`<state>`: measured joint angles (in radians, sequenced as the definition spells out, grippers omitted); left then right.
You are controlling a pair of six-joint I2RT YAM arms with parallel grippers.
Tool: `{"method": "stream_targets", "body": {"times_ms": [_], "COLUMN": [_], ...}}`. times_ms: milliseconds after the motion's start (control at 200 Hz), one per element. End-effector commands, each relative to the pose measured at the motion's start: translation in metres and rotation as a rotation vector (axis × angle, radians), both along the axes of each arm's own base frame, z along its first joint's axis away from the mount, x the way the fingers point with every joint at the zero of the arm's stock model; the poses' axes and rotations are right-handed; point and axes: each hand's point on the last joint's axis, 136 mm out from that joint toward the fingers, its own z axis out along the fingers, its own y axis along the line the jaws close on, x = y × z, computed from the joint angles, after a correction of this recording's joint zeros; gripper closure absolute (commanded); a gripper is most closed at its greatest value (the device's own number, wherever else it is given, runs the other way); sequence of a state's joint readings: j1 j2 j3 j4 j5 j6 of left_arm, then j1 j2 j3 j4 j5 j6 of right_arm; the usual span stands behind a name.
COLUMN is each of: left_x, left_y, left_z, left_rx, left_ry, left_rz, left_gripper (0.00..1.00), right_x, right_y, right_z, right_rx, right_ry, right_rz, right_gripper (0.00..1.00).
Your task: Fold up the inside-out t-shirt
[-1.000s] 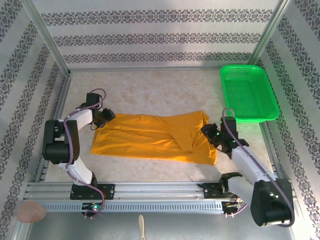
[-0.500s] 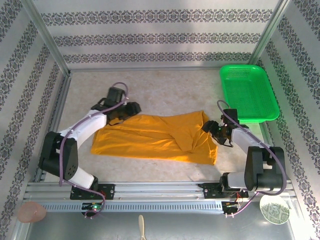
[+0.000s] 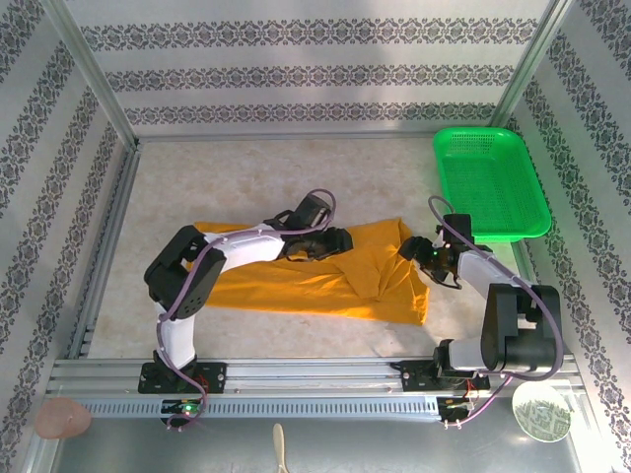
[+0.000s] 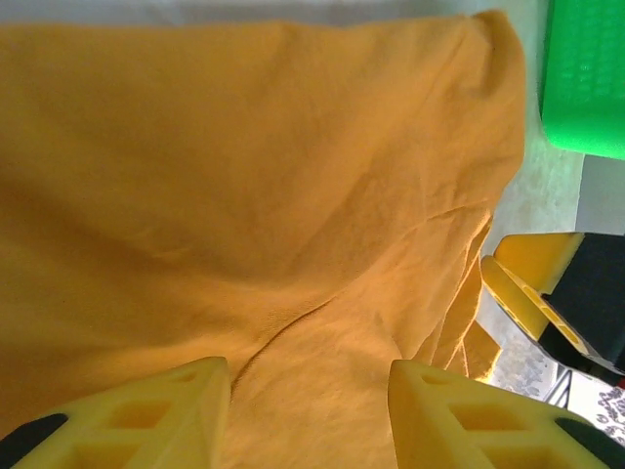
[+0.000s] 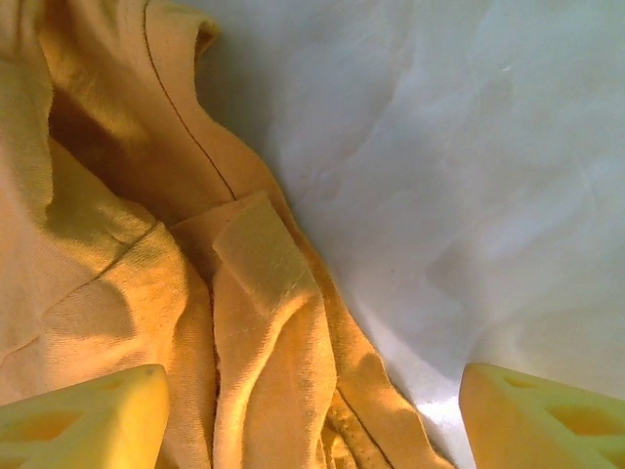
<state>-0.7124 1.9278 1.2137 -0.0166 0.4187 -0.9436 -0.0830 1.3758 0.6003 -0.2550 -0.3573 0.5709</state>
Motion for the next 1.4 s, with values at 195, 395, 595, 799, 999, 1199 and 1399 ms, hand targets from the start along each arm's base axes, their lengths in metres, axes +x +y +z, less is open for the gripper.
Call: {"method": "stream_targets", "body": {"times_ms": [195,395,595,799,999,1199,1399], "left_x": [0.001,-0.004,-0.005,-0.006,-0.008,-0.009,-0.010], "left_y": [-0.028,-0.025,-0.026,-0.026,-0.028,-0.029,-0.028], "left_z": [0.000,-0.015,-0.017,-0.018,-0.019,-0.019,-0.018], "left_rx": [-0.069,-0.051,-0.049,-0.049,-0.048,-0.048,-0.047], "left_ry": [-0.013,0.007,0.010,0.012,0.015,0.014,0.012], "left_rz": [-0.002,0.010,0.009,0.013,0.010,0.008,0.008], "left_gripper": [0.54,0.54,0.55,0.55,0.55,0.56,0.56], "right_x": [0.002,0.001,-0.001,-0.002,0.004,0.013,0.012], "right_y": [0.037,0.054,0.062,0.065,0.056,0.073,0.076], "right_z": [-0.006,0.001,0.006,0.005,-0.001,-0.002,0.005], "right_rx": [0.200,0.245,0.222,0.198,0.156,0.195,0.184], "right_ry": [-0.007,-0.028,-0.018,-0.014,-0.011,-0.027,-0.064], "right_rz": [0.108,0.138,0.138,0.136,0.093,0.116,0.118], "right_gripper": [0.27,0.31,0.32,0.32,0.37,0.58,0.60]}}
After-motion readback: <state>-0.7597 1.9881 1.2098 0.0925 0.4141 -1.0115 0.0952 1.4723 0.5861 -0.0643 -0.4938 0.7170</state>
